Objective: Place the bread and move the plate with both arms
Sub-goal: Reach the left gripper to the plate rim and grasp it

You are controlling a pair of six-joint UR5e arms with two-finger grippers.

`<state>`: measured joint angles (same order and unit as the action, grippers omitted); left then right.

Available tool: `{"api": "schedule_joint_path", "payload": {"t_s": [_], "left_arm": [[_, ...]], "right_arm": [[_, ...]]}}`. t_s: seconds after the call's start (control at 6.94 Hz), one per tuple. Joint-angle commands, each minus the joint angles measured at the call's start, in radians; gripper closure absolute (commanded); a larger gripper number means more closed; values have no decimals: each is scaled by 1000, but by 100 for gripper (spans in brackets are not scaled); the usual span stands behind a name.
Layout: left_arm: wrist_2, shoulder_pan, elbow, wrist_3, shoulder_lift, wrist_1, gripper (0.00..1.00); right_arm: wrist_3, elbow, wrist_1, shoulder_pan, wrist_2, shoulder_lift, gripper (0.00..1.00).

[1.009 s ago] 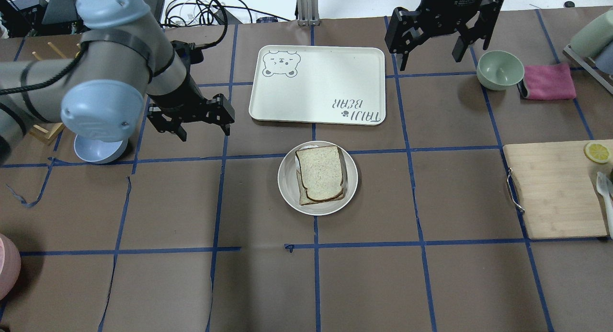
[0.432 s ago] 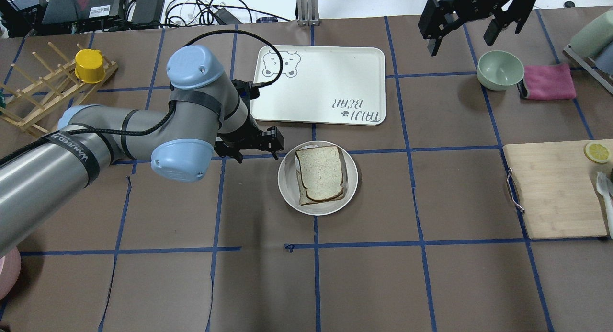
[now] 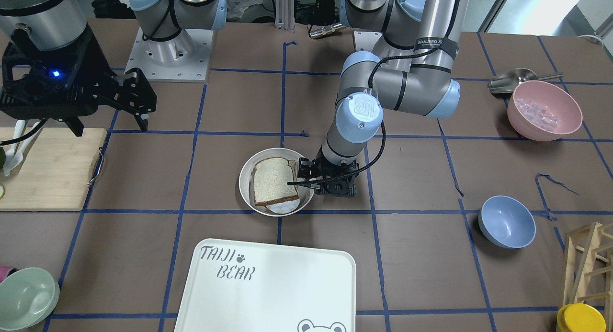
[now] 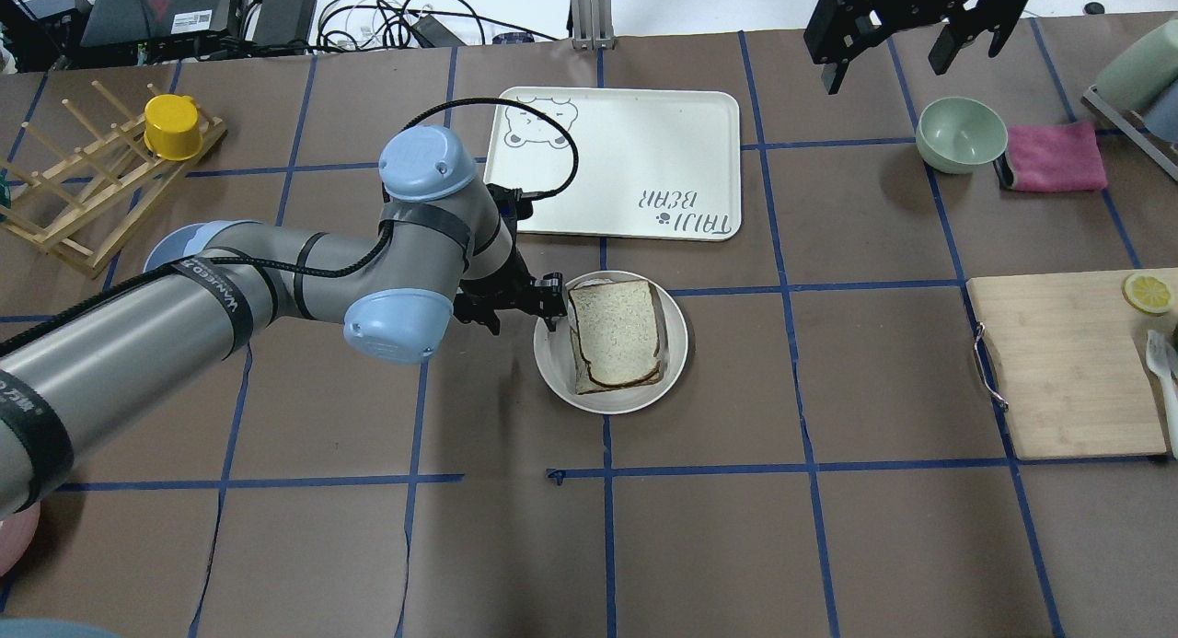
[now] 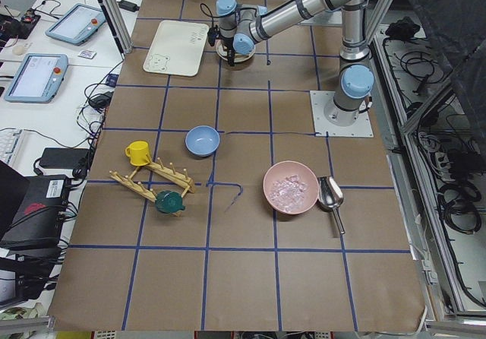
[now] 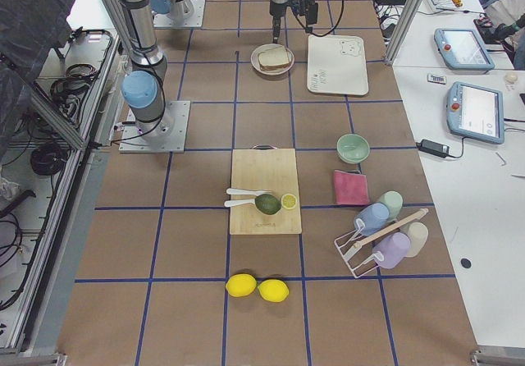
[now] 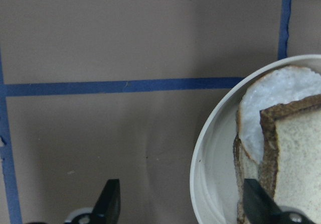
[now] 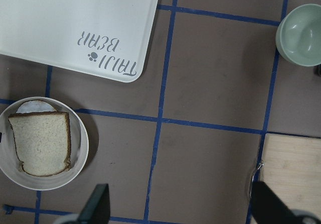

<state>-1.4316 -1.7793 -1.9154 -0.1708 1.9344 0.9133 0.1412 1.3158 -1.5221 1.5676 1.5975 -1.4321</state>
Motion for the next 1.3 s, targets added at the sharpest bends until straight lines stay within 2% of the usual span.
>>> {"api": "schedule_joint_path", "payload": {"t_s": [0.0, 0.14, 0.29, 0.72, 1.01, 1.15], "left_arm": [[5, -6, -1, 1, 32, -7, 40], [7, -8, -1, 8, 44, -7, 73], [7, -8, 2, 16, 49, -7, 100], [8, -3, 62, 16, 29, 11, 100], [37, 12, 165, 36, 2, 144, 100], [84, 40, 214, 46, -5, 191, 100]], "right_arm": [[0, 3, -3, -4, -1, -1, 0], [1, 5, -1, -4, -1, -1, 0], [1, 6, -1, -4, -1, 1, 0], [1, 6, 5, -8, -1, 1, 0], [1, 20, 2, -8, -1, 1, 0], [1, 20, 2, -8, -1, 1, 0]]}}
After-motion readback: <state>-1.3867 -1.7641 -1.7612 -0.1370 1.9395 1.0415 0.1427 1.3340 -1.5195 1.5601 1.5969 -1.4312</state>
